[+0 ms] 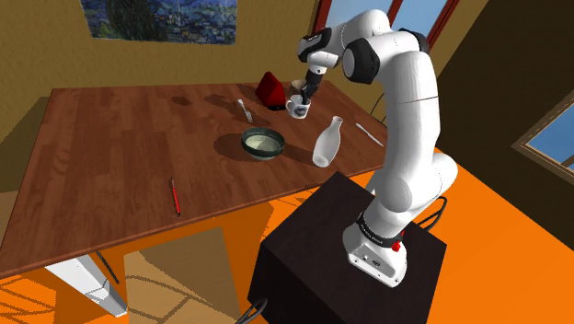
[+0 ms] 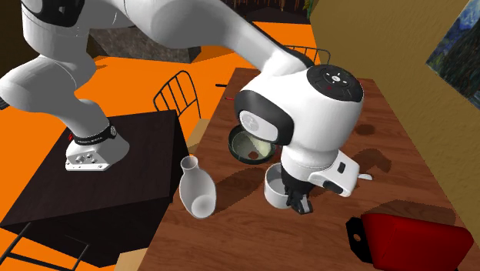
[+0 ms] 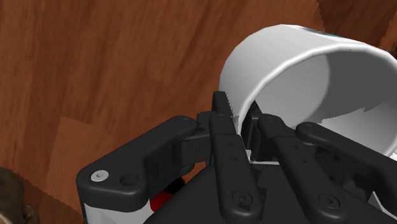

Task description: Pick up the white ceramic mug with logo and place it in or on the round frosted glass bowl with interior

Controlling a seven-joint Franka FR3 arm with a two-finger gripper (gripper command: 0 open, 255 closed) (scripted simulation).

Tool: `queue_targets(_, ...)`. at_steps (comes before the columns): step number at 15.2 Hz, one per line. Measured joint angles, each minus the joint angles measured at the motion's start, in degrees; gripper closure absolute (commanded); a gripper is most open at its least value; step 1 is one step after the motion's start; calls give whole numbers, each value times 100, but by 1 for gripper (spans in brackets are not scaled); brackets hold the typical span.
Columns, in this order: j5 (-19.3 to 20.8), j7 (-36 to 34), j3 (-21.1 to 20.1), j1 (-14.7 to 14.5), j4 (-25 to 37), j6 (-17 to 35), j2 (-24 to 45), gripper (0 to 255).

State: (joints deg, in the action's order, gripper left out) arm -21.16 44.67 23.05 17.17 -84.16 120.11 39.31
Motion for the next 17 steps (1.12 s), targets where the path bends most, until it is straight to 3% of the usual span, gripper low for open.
queue_targets(8, 124, -101, 82, -24, 212, -442, -249, 255)
queue_targets(17, 520, -892, 136, -1084, -1546, 187, -1509, 255)
